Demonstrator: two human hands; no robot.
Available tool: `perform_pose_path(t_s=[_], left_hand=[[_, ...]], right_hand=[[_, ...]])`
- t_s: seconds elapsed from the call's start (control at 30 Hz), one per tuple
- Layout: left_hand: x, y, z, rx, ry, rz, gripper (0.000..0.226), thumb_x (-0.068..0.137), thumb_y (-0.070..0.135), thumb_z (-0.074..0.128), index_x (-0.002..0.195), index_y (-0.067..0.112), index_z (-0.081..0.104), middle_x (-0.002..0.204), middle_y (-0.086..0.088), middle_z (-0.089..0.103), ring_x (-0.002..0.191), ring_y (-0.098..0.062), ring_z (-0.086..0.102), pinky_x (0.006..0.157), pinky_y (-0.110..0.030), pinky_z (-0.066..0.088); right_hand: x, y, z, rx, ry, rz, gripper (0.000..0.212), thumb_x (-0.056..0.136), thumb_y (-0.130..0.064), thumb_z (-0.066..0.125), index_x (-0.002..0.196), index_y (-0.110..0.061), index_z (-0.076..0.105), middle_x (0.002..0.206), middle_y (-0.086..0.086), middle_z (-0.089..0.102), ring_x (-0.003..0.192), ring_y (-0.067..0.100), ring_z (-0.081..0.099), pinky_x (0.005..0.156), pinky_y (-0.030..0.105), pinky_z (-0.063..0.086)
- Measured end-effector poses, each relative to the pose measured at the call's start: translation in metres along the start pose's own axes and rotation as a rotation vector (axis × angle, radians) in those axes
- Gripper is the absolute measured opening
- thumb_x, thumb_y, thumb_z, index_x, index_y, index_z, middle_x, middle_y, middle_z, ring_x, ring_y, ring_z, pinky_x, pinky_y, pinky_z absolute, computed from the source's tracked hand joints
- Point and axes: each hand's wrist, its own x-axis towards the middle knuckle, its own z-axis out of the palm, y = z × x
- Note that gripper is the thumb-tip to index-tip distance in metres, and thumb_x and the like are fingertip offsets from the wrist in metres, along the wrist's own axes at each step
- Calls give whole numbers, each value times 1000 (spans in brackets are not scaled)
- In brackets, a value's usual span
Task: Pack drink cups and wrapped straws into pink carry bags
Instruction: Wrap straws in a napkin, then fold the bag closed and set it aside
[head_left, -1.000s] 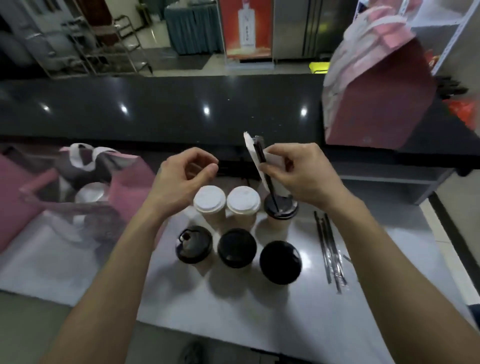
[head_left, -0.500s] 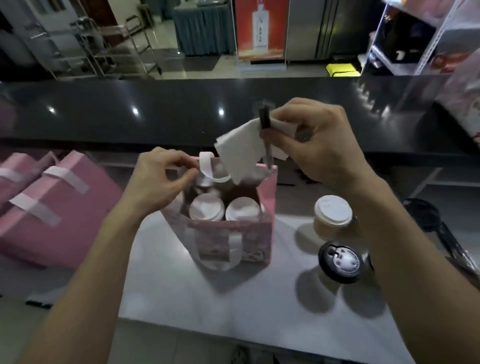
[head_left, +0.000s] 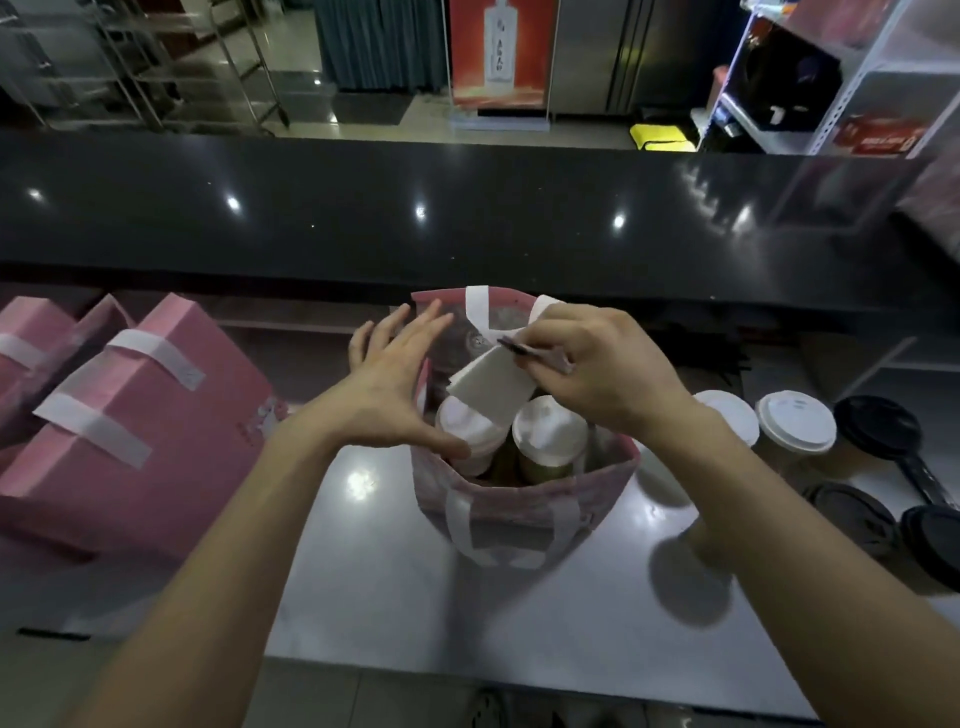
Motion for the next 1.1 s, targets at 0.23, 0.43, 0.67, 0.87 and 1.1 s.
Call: perform_pose_path(t_s=[0.23, 0.43, 0.67, 0.87, 1.1], left_hand=[[-2, -2, 10, -56, 15, 63, 157, 53, 89, 85, 171, 44, -7, 177, 27, -20, 163, -8, -27, 131, -45, -18], [-5, 0, 11, -97, -4, 50, 149, 59, 85, 86, 172, 45, -2, 179, 24, -12, 165, -8, -23, 135, -51, -8], [-18, -3, 5, -259, 182, 66, 105, 72, 77, 87, 161, 47, 40, 176, 19, 24, 164, -9, 19, 132, -51, 27], [-31, -44, 2, -541, 151, 43, 125, 53, 64, 105, 158, 54, 37, 167, 21, 37, 151, -18, 46, 121, -49, 46], [-8, -68, 21, -517, -159, -39, 143, 49, 50, 110, 160, 41, 21, 164, 31, 26, 159, -17, 30, 128, -51, 39]], right_hand=[[32, 7, 42, -550, -421, 13, 27, 96, 3, 54, 106, -10, 75, 109, 10, 72, 93, 34, 73, 64, 39, 49], [39, 13, 61, -487, -597, 240, 15, 100, 1, 58, 97, -9, 68, 107, 14, 73, 98, 34, 73, 67, 39, 50], [-4, 14, 18, 84, -231, 357, 21, 103, -23, 69, 120, -24, 80, 106, -5, 79, 93, 12, 73, 87, 38, 61], [-81, 36, -17, 446, 208, 431, 53, 81, -56, 89, 124, -32, 70, 116, -13, 74, 107, 12, 73, 90, 25, 58], [-122, 88, 12, 491, -367, 578, 83, 51, -72, 99, 118, -48, 57, 173, -28, 10, 161, 11, 25, 129, 50, 33]])
